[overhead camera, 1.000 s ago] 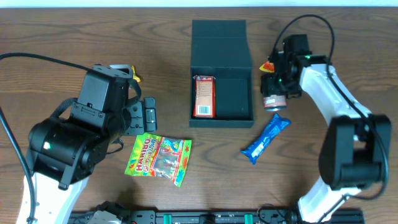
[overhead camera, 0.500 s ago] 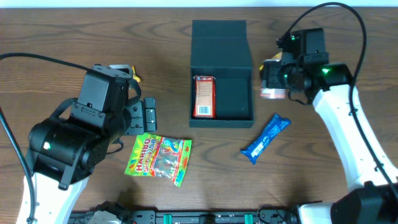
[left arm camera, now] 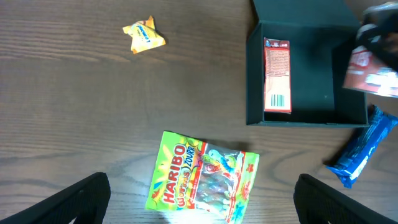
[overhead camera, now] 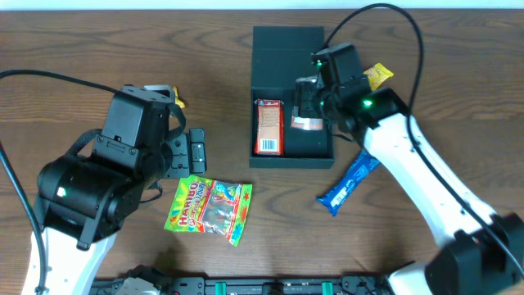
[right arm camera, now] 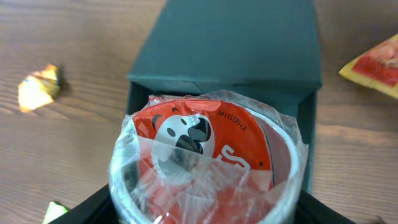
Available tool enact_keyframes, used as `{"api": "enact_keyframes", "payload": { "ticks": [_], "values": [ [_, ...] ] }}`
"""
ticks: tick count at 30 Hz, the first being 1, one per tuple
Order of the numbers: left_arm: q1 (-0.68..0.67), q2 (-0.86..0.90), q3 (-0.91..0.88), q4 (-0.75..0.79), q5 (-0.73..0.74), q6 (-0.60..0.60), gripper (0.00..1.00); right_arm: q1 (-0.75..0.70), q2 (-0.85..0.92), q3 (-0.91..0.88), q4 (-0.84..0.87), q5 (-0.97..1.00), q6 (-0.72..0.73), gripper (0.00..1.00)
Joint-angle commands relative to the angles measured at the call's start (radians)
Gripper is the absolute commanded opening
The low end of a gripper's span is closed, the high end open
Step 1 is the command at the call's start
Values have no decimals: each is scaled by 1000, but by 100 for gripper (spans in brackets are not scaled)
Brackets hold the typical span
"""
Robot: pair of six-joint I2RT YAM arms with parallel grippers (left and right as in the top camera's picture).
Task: Pack container
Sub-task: 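Place the can into the black box beside the red box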
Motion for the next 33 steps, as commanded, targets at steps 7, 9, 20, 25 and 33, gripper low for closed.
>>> {"api": "enact_keyframes", "payload": {
  "ticks": [7, 9, 20, 25, 33],
  "values": [
    [4, 2, 15, -4, 0, 18, 95, 6, 182, 0, 25, -15, 24, 62],
    [4, 2, 15, -4, 0, 18, 95, 9, 215, 0, 23, -34, 31, 61],
    [4, 2, 15, -4, 0, 18, 95, 72, 265, 0, 21, -27, 49, 70],
    [4, 2, 15, -4, 0, 18, 95, 80, 265, 0, 15, -1, 48, 75],
    [4, 2, 16, -4, 0, 18, 95, 80, 265, 0, -31, 18, 49, 75]
  ]
}}
